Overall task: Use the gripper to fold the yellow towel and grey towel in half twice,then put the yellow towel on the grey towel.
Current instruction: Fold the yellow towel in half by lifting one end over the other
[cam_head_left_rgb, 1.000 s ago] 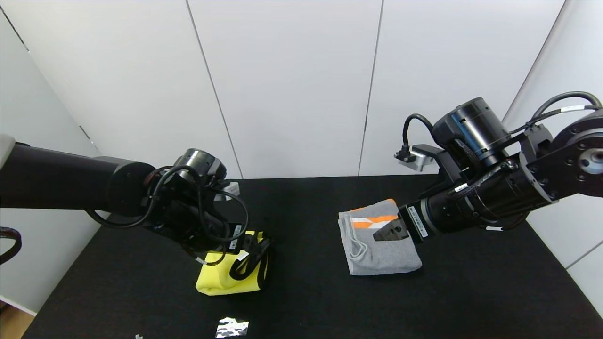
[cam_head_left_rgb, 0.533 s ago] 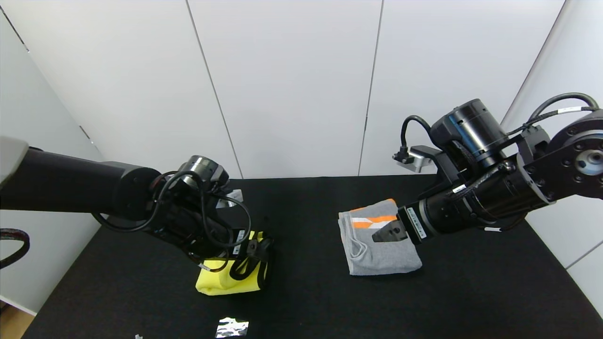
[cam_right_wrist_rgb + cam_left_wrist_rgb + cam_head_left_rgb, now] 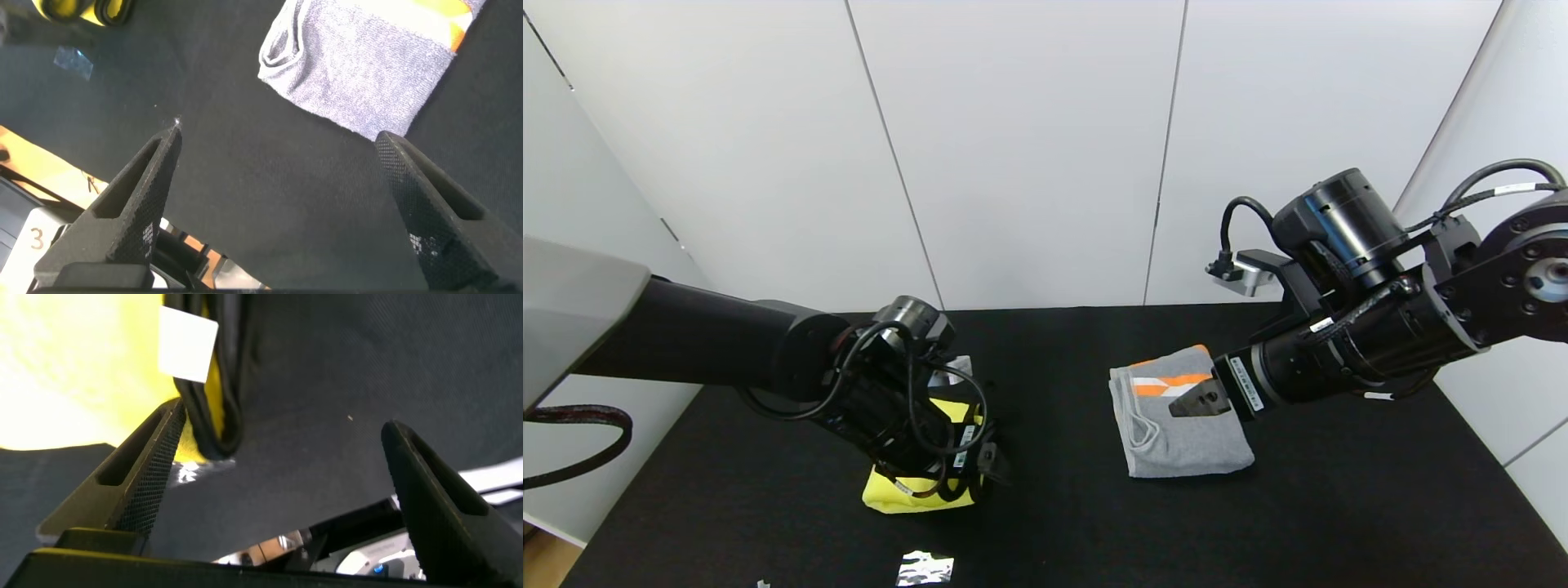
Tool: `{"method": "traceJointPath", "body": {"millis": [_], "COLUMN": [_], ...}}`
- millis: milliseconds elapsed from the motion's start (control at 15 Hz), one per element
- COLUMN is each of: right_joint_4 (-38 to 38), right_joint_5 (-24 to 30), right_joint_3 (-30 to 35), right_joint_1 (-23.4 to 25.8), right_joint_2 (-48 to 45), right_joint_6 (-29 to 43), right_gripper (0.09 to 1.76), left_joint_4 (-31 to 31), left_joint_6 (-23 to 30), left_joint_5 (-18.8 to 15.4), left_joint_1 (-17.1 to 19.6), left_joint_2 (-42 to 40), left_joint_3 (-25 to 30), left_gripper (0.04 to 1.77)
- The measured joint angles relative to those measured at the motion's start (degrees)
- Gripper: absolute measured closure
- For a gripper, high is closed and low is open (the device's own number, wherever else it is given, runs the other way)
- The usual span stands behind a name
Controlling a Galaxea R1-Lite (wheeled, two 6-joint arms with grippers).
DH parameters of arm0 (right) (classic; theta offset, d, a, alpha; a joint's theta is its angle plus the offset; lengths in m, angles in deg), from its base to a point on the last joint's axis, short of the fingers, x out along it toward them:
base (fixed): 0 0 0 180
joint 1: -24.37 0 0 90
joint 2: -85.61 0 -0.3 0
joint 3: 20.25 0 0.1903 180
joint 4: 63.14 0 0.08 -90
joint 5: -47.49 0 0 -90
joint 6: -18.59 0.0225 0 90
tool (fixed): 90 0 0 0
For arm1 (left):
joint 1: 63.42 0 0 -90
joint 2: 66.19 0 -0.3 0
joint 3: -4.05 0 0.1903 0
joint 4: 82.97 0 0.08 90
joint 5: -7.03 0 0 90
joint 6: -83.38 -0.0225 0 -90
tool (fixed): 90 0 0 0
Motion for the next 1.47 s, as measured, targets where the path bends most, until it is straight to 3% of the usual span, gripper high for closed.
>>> {"method": "traceJointPath", "body": {"millis": [533, 1067, 1267, 1467], "right_joint_4": [0.0, 0.1, 0.1, 0.1], "right_joint_5": [0.0, 0.0, 0.0, 0.1], "right_joint_3": [0.0, -0.1, -0.1, -0.1], "right_joint_1": [0.1, 0.7, 0.7, 0.9], "right_joint_2": [0.0, 0.4, 0.3, 0.3], "right_joint_6": [0.0, 0.0, 0.0, 0.0], "right_gripper": [0.14, 0.14, 0.14, 0.14], "left_joint_4": [-0.4, 0.0, 0.0, 0.2], "left_joint_6": [0.6, 0.6, 0.4, -0.6], "left_joint_5": [-0.3, 0.4, 0.8, 2.4], "left_joint_1": [-1.3, -0.8, 1.5, 6.1], "left_joint_2": [0.9, -4.5, -5.8, -6.1], "left_joint_3": [-0.3, -1.0, -1.4, -1.4], "left_gripper": [0.11, 0.1, 0.1, 0.1]}}
